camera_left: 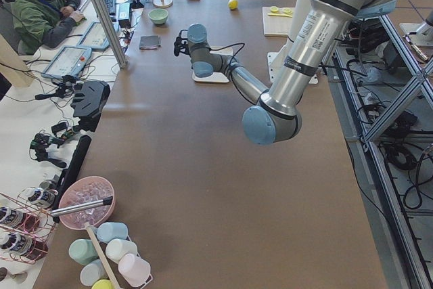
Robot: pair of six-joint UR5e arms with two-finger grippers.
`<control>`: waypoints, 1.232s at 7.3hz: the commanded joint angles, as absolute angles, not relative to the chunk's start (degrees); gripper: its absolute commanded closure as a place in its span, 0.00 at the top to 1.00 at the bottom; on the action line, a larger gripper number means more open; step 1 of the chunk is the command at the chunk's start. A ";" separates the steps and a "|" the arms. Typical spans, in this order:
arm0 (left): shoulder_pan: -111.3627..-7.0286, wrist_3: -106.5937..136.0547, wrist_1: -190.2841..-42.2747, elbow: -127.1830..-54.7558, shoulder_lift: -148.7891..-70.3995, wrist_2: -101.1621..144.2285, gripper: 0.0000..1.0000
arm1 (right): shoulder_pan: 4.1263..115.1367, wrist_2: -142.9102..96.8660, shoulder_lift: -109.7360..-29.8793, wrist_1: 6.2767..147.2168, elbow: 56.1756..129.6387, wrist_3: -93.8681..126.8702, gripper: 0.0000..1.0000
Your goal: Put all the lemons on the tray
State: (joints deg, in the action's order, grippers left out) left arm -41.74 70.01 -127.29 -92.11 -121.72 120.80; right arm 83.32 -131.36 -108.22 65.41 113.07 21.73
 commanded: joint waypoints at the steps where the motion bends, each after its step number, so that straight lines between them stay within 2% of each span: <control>1: -35.09 70.66 -125.07 -88.18 -125.41 112.26 0.00 | 83.32 -131.40 -108.11 65.48 113.03 21.88 1.00; 2: -33.76 70.66 -125.42 -86.85 -126.03 109.28 0.07 | 83.32 -131.40 -108.11 65.48 113.03 21.88 1.00; 3: -32.97 70.66 -125.33 -86.75 -126.21 108.73 0.70 | 83.32 -131.48 -108.11 65.48 113.03 21.88 1.00; 4: -31.65 70.58 -125.33 -86.84 -126.65 107.76 0.88 | 83.32 -131.48 -108.11 65.48 113.03 21.88 1.00; 6: -30.15 70.84 -125.25 -88.06 -126.65 104.94 0.97 | 83.32 -131.57 -108.11 65.48 113.03 21.88 1.00; 8: -31.72 70.84 -120.36 -95.85 -125.08 105.29 0.97 | 83.23 -131.75 -107.76 65.39 113.12 21.88 1.00; 9: -32.51 70.58 -112.58 -101.72 -123.85 105.29 0.97 | 83.06 -131.84 -107.75 65.56 113.03 23.10 1.00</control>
State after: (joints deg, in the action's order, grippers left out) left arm -31.50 70.78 -120.00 -95.43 -125.14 105.30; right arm 83.21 -131.73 -107.83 65.44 113.08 22.12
